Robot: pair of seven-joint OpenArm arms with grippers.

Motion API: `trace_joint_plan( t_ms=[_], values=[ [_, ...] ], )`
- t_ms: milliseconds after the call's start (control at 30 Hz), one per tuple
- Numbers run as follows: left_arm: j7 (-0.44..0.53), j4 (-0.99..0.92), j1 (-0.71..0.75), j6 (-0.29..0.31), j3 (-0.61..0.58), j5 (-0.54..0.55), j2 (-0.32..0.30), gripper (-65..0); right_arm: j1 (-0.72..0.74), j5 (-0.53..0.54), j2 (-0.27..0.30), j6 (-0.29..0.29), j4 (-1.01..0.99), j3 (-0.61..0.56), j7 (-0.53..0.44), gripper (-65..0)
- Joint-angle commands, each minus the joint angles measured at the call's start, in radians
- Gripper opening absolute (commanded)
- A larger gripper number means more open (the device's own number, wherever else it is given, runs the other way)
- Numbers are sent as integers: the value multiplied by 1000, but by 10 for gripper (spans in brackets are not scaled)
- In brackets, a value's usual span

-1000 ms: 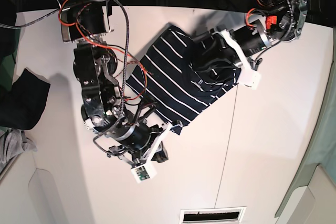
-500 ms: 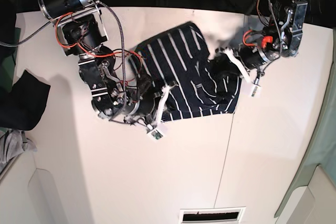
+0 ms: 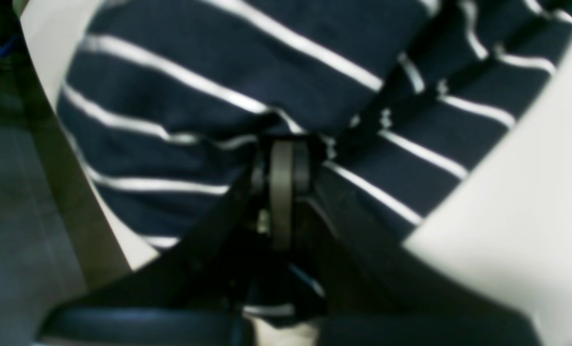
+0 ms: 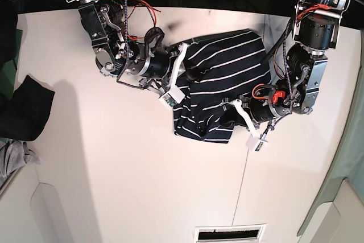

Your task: Layout the t-shirt on the table in an organized manner, then fold the t-shirt properly

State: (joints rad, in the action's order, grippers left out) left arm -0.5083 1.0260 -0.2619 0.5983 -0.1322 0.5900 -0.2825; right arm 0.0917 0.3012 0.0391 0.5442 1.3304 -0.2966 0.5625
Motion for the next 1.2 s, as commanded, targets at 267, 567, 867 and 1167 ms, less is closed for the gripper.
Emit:
trace_joint_plan(
  t_ms=[267,567,867,1167],
  values=[
    [-68,256,-13,34,24,140,-154,-650,20,22,-3,10,159,162,34,-650],
    [-133,600,332,47,254,192,-299,-650,-40,271,55,10,365,296,302,-650],
    [-140,803,787,100,532,221,-254,-650,-258,404,162,26,410,296,309,-650],
    [-148,792,1027,100,576,81,-121,-650,-475,416,232,48,411,257,309,-650]
  ],
)
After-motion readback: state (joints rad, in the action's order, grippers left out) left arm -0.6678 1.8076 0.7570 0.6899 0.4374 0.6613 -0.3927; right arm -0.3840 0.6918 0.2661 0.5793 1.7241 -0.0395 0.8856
